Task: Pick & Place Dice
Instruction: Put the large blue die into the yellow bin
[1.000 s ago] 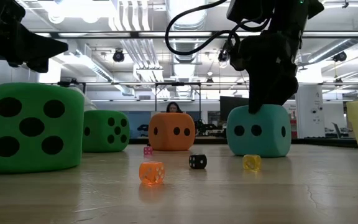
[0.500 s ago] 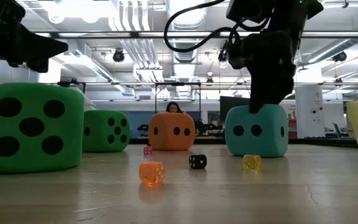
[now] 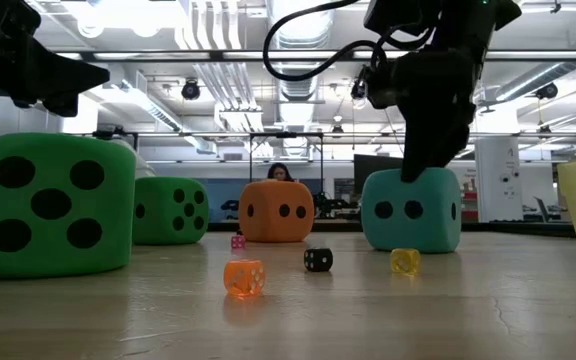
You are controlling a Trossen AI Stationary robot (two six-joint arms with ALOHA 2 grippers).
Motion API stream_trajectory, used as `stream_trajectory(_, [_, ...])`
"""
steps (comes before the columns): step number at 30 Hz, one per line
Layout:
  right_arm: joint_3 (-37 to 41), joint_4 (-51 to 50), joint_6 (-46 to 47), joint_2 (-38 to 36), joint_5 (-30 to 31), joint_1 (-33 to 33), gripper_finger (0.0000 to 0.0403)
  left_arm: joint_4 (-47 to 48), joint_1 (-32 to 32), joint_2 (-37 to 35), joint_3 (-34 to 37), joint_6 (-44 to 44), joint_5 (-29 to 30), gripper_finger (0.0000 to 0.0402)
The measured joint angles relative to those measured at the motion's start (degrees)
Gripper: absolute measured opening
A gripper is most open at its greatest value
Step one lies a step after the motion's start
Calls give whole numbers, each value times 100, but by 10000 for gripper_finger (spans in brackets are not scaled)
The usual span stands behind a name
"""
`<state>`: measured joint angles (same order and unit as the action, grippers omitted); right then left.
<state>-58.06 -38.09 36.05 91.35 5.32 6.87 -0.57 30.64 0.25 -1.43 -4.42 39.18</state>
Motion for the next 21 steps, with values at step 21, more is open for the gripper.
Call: stream_trajectory(21, [-151, -141, -333, -9, 95, -21, 281, 1, 1, -1, -2, 0, 0, 6])
